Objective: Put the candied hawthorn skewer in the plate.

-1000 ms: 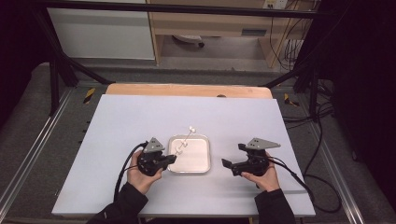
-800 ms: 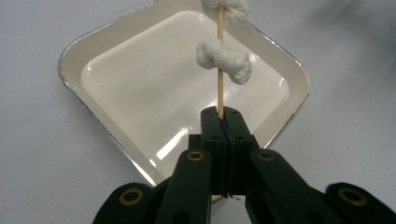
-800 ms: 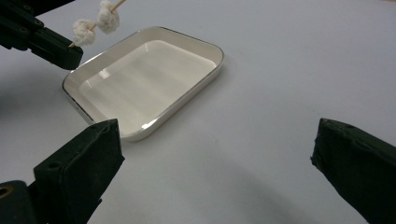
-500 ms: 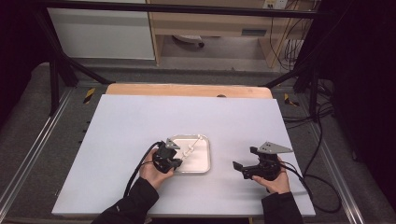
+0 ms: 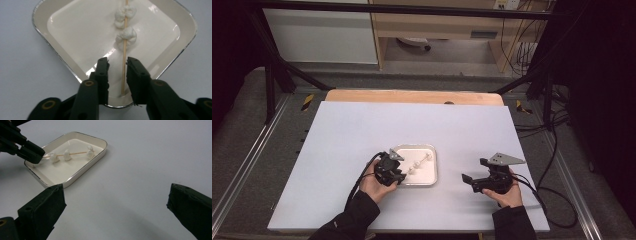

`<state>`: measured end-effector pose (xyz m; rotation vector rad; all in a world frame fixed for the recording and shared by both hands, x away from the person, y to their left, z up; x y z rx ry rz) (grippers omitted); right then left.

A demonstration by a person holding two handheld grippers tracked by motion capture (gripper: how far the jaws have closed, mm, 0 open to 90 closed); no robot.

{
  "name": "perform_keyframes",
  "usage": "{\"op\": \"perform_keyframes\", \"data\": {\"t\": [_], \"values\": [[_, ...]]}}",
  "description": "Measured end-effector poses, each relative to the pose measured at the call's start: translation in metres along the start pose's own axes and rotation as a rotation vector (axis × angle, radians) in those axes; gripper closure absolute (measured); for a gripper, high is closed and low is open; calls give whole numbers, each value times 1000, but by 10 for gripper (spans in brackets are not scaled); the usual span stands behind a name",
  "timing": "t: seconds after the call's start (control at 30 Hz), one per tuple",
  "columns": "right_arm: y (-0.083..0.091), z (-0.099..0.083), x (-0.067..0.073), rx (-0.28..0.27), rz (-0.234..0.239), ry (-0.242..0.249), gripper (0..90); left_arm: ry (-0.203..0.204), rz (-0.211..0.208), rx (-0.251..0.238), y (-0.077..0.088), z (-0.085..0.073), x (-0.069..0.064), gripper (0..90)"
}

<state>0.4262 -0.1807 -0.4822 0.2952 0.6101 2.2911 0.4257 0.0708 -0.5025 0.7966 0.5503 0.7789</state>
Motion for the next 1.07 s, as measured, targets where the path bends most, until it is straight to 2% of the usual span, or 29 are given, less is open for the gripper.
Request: {"op": "perform_keyframes", "data": {"t": [0.07, 0.17, 0.23, 0.33, 0.4, 0.5, 0.6, 0.73, 0.9, 1.07], "values": [[0, 0, 0, -4, 2, -1, 20, 0, -18, -30, 9, 0, 2, 573], [1, 0, -1, 2, -5, 0, 17, -34, -11, -80, 21, -1, 10, 432], [1, -1, -2, 4, -7, 1, 16, -35, -41, -109, 32, -7, 16, 358], [2, -2, -4, 7, -12, -5, 12, -29, -61, -145, 43, -18, 28, 247], [2, -3, -5, 10, -14, -11, 9, -21, -53, -172, 48, -27, 39, 169], [1, -6, -4, 23, -10, -11, 7, 2, -41, -182, 51, -44, 56, 92], [0, -9, -4, 35, -7, -8, 7, 9, -23, -185, 54, -61, 70, 78], [-2, -14, -4, 62, -10, 3, 7, 46, -32, -199, 58, -75, 81, 67], [-3, -20, -2, 93, -14, 19, 7, 71, -19, -217, 64, -80, 91, 66], [-4, -22, -1, 107, -11, 27, 7, 69, -16, -212, 64, -82, 93, 68]]}}
Point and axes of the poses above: each handheld gripper's, and its own axes: y roughly backward along the jaws, z roughly out of its top, x roughly to its left, the point moved 10 cm from there along -y, roughly forward along the jaws, and after that the axes turned 8 degrees about y, right-handed, at the moved point
